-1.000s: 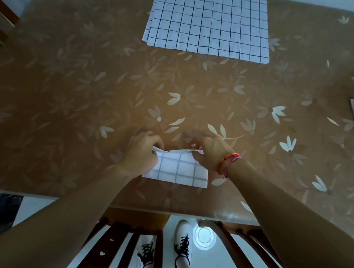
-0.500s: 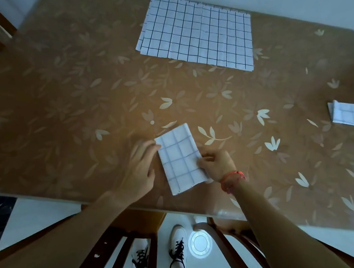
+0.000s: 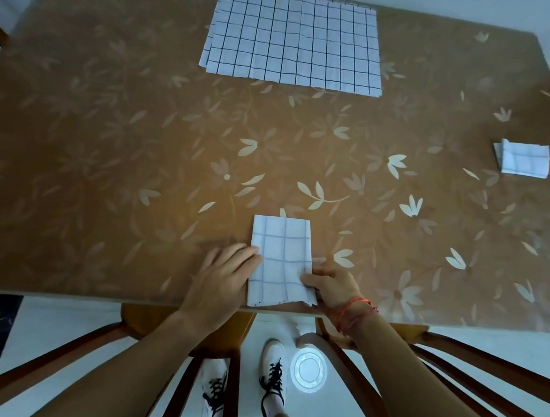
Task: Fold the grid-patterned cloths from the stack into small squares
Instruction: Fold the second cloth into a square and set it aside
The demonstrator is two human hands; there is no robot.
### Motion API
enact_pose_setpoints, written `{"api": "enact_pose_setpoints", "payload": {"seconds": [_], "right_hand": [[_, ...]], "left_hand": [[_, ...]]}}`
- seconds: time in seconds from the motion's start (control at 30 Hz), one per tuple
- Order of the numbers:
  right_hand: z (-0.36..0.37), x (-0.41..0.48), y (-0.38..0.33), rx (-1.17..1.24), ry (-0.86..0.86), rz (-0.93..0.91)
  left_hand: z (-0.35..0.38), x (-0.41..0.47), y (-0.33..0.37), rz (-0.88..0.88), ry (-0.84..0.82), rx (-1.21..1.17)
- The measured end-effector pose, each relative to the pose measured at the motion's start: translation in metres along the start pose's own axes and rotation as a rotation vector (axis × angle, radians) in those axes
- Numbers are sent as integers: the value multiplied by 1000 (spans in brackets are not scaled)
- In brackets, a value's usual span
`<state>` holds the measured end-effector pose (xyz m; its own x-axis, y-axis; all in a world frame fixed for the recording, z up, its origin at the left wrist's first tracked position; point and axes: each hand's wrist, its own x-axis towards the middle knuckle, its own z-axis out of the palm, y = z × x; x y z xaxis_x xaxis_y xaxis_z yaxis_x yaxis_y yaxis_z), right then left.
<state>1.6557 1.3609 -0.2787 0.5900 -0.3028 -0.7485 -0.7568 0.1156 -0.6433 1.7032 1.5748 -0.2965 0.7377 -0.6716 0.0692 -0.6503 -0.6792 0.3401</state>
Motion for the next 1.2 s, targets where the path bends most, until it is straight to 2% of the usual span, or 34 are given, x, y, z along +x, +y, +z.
{"api": "enact_pose_setpoints", "payload": {"seconds": [0.23, 0.37, 0.5, 0.53, 0.57, 0.63, 0.7, 0.73, 0.83, 0.9, 1.2], "right_hand": [[-7, -2, -2, -74, 15, -138], [-11, -5, -4, -137, -101, -161], [-16, -10, -12, -319, -182, -259], [-17, -12, -14, -450, -211, -301], [-17, -16, -19, -485, -151, -316], [-21, -7, -12, -765, 14, -520], [-20, 0, -3, -742, 66, -581], [-20, -2, -2, -759, 37, -574], [-21, 7, 0, -815, 13, -759], [-19, 4, -8, -796, 19, -814], [-13, 19, -21, -750, 78, -556]], "left_hand": [[7, -6, -7, 29, 33, 35], [10, -5, -7, -19, 53, -17], [13, -5, -6, -29, 21, -29], [14, -5, -6, -33, 15, -29], [15, -5, -6, -37, 16, -30], [18, -5, -6, -49, 36, -40], [20, -6, -7, -85, 70, -77], [20, -6, -6, -112, 88, -105], [16, -3, -5, -197, 112, -186], [14, 1, -5, -235, 113, -225], [9, 15, -7, -323, 111, -225]]}}
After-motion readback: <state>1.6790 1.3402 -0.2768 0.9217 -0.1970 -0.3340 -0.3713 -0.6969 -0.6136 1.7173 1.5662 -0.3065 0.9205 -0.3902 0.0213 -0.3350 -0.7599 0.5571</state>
